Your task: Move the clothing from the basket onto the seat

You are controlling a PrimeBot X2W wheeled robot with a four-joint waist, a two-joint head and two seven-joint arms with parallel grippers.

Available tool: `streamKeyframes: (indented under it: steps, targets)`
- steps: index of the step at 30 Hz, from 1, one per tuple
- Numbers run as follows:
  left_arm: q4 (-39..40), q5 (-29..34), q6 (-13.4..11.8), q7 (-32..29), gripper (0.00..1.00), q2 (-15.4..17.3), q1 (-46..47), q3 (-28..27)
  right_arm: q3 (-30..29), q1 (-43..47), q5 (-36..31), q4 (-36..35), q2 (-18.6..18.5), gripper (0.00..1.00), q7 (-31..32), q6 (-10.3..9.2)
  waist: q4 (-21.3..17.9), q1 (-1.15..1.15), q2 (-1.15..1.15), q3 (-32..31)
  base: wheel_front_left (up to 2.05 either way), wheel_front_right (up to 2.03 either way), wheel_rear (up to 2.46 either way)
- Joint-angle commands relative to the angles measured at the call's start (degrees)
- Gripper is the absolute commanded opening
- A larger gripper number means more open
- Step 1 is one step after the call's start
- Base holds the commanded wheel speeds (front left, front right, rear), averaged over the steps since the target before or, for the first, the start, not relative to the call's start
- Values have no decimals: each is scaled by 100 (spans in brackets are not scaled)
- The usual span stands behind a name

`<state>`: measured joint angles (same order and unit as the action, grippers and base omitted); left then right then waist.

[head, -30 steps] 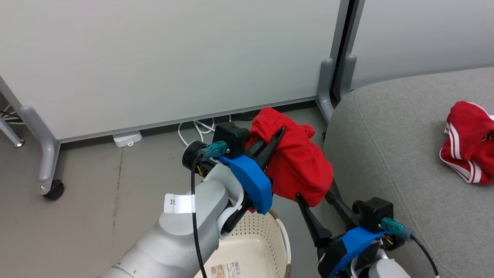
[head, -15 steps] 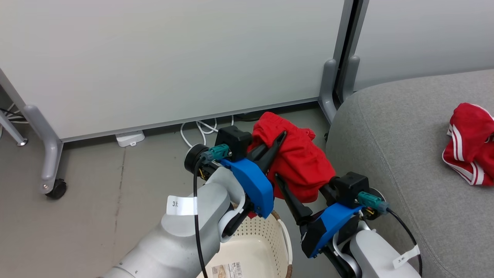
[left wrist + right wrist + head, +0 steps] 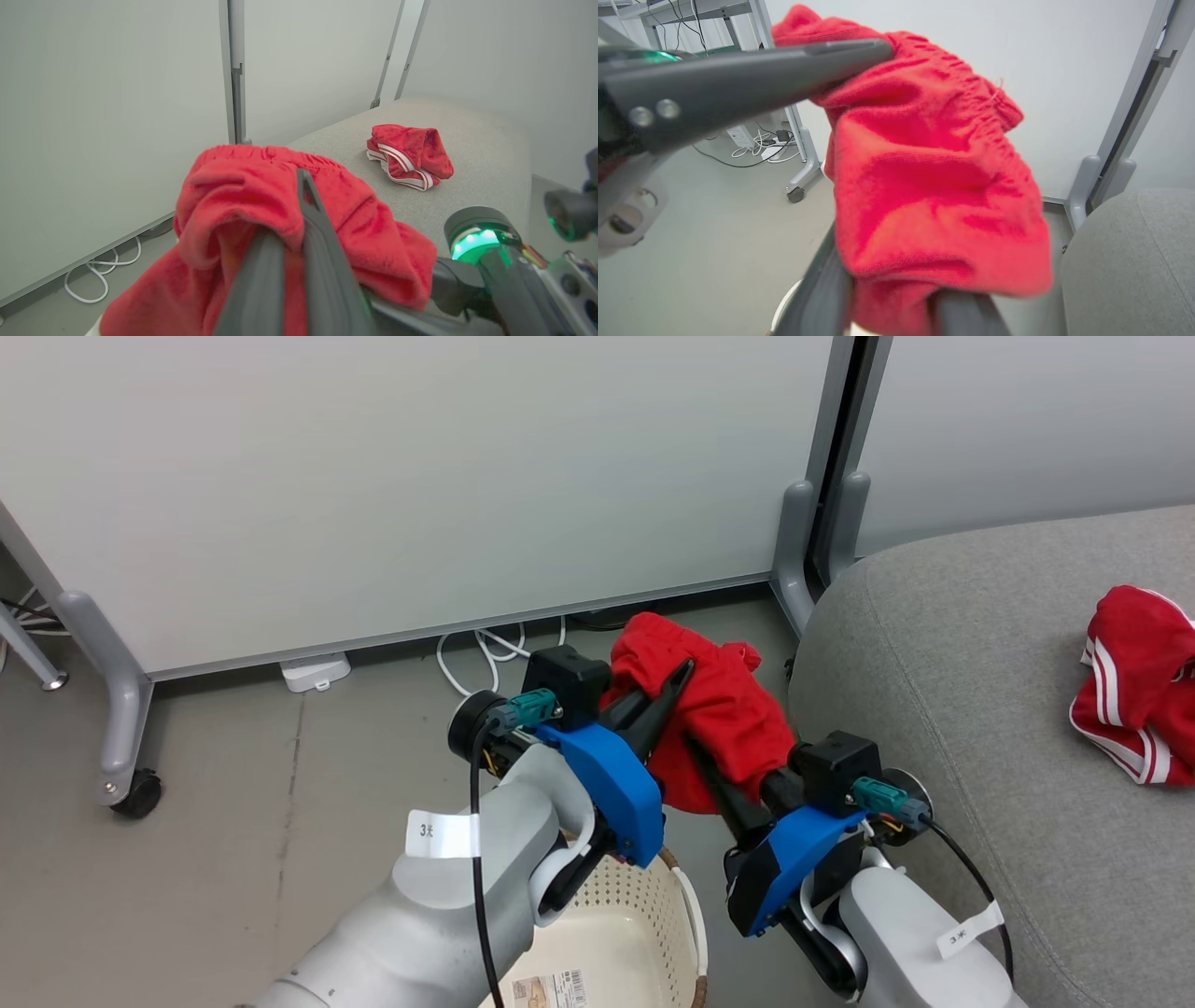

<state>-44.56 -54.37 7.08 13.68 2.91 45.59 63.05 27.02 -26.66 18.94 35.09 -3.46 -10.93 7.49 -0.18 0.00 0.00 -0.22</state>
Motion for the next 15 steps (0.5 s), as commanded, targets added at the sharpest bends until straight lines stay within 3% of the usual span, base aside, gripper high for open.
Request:
streamKeyframes:
  steps: [1, 15]
  targets:
    - [-18, -5, -18, 17, 0, -2, 84, 8, 13, -93, -37, 29, 20, 0, -47, 1, -1, 0, 0, 2, 0, 0, 0]
    - [-123, -98, -54, 81, 0, -1, 118, 99, 58, -133, -32, 273, 44, 0, -186, 1, -51, 0, 0, -12, 0, 0, 0]
